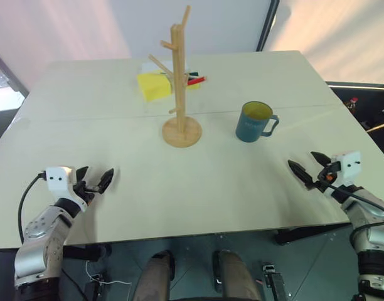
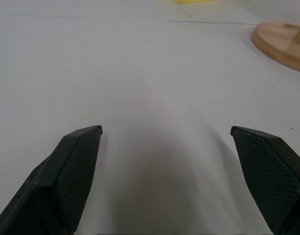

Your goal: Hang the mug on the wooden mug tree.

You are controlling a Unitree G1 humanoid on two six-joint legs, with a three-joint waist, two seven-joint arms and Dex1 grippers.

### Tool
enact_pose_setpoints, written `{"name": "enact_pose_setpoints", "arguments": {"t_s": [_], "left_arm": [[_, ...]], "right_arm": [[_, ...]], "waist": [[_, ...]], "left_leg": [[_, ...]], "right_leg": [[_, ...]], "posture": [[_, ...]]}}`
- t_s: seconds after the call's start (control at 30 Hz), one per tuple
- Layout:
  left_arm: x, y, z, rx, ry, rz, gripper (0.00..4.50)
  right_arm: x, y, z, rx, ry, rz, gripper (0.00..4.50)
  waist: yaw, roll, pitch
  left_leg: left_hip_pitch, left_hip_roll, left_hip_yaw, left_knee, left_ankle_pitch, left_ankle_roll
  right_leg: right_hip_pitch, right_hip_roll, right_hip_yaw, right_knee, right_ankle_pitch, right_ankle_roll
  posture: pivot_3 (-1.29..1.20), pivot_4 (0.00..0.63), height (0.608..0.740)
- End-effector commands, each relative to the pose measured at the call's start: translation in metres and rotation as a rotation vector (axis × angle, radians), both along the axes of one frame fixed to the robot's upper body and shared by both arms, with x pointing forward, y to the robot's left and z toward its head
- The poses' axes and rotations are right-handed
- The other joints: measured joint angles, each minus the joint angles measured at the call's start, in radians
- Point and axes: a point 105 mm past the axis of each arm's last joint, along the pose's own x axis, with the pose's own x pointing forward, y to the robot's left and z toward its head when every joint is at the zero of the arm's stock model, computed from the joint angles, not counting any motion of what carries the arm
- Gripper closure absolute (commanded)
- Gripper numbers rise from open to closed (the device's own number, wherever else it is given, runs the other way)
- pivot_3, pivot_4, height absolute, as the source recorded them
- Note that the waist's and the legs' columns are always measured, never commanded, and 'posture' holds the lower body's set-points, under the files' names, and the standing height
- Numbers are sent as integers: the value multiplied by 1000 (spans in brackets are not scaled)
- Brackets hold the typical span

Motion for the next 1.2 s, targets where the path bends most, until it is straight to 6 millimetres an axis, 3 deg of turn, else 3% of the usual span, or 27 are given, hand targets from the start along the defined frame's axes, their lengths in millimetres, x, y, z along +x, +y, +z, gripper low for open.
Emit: {"name": "enact_pose_setpoints", "arguments": {"t_s": [0.03, 0.2, 0.47, 0.67, 0.73, 0.93, 1.07, 1.2], "left_arm": [[-2, 7, 15, 48, -57, 25, 0], [-1, 10, 15, 38, -53, 46, 0], [2, -14, 21, 29, -77, -51, 0], [0, -89, 56, -11, -197, -398, 0], [-6, -116, 62, -5, -216, -539, 0], [-11, -174, 74, 23, -238, -808, 0], [-14, -202, 85, 47, -279, -929, 0], [-17, -217, 93, 61, -308, -989, 0]], "right_arm": [[2, -3, 12, -3, -45, -13, 167], [8, -9, 10, -40, -39, -77, 167], [12, -1, 13, 28, -30, -57, 167], [22, 15, 20, 32, -61, -23, 167], [27, 22, 23, 32, -80, -28, 167], [50, 37, 27, 22, -118, -105, 167], [62, 44, 27, 12, -130, -130, 167], [71, 48, 28, 14, -132, -139, 167]], "waist": [[0, 0, 0], [0, 0, 0], [0, 0, 0], [1, 0, 0], [0, 0, 0], [-4, 0, 0], [-2, 0, 0], [-2, 0, 0]], "left_leg": [[0, 0, 0, 0, 0, 0], [0, 0, 0, 0, 0, 0], [0, 0, 0, 0, 0, 0], [0, 0, 0, 0, 0, 0], [0, 0, 0, 0, 0, 0], [0, 0, 1, 0, 0, 0], [1, 0, 1, 1, 0, 0], [0, 0, 0, 0, 0, 0]], "right_leg": [[0, 0, 0, 0, 0, 0], [0, 0, 0, 0, 0, 0], [0, 0, 0, 0, 0, -1], [0, 0, 0, 0, 1, -1], [0, 0, 0, 0, 1, -1], [0, 1, 1, 1, 1, -1], [0, 2, 1, 1, 1, -1], [0, 2, 2, 1, 1, -1]], "posture": [[0, 150, 740], [0, 150, 740], [0, 150, 740], [0, 150, 740], [0, 150, 740], [0, 150, 740], [0, 150, 740], [0, 150, 740]]}}
